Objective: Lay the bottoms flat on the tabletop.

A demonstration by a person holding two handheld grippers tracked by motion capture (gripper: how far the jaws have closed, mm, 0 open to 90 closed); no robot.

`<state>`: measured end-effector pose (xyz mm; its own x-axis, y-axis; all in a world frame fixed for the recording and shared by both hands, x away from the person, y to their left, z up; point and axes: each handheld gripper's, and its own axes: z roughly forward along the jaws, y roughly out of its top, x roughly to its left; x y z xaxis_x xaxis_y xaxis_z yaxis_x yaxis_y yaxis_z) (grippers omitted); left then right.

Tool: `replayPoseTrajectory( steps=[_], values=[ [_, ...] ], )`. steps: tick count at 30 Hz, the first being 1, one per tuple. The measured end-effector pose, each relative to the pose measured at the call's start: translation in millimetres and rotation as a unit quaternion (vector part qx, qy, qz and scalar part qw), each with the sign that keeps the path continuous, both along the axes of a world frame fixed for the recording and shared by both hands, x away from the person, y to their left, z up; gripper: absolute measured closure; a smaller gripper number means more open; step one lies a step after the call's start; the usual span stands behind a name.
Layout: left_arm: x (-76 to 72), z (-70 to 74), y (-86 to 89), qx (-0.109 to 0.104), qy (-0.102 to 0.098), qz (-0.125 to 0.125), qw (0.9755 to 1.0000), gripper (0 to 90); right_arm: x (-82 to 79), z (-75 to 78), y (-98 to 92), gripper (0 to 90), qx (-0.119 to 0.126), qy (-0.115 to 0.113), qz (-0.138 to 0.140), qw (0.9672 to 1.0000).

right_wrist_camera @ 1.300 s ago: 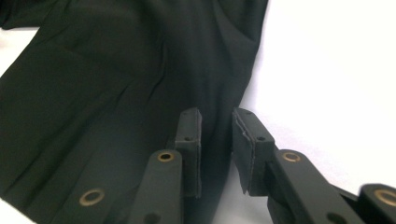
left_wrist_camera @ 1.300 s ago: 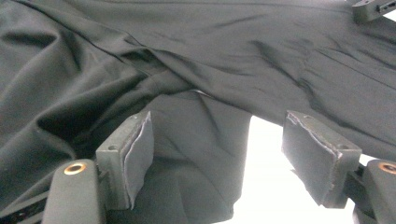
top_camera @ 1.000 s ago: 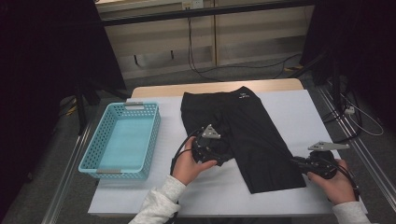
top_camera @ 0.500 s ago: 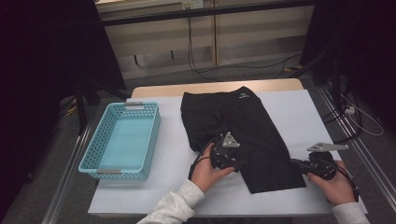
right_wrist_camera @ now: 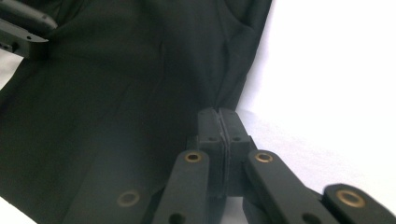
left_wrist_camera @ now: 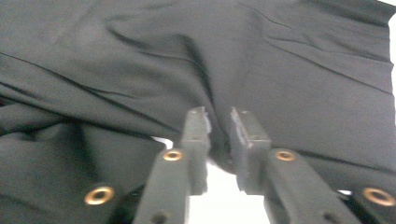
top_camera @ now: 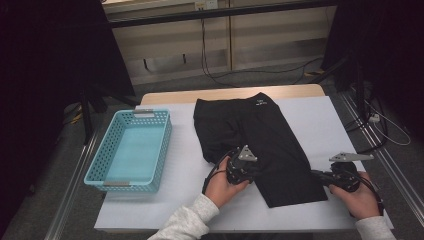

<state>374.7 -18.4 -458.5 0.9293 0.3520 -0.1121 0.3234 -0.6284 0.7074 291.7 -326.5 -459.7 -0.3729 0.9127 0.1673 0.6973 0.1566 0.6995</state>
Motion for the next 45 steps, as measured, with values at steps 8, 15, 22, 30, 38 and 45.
replayPoseTrajectory(
  steps=[8, 15, 22, 30, 38, 45],
  values=[
    [1.6, 1.9, 3.8, 0.000, 0.024, 0.003, 0.9997, 87.9, -2.0, 0.8, -0.9, 89.9, 0.002, 0.005, 0.007, 1.0000],
    [-2.4, 4.9, 7.7, 0.011, 0.035, -0.019, 0.9991, 88.1, -8.2, 2.2, -0.3, 90.0, 0.011, 0.021, 0.015, 0.9996],
    [-10.7, 6.9, 10.8, 0.013, 0.038, -0.036, 0.9985, 88.0, -19.7, 3.8, -0.8, 90.0, 0.012, 0.032, 0.022, 0.9992],
    [-18.6, 5.6, 13.3, 0.002, 0.051, -0.030, 0.9983, 84.4, -33.2, 5.2, -1.4, 88.8, 0.015, 0.044, 0.050, 0.9977],
    [-6.3, 13.0, 31.5, 0.001, 0.040, 0.016, 0.9991, 40.9, -4.5, 14.1, 5.4, 60.7, -0.020, -0.008, 0.040, 0.9990],
    [3.7, 21.2, 52.9, -0.005, 0.020, 0.034, 0.9992, 27.1, 45.8, 11.5, 4.5, 48.9, -0.024, -0.039, -0.009, 0.9989]
  ],
)
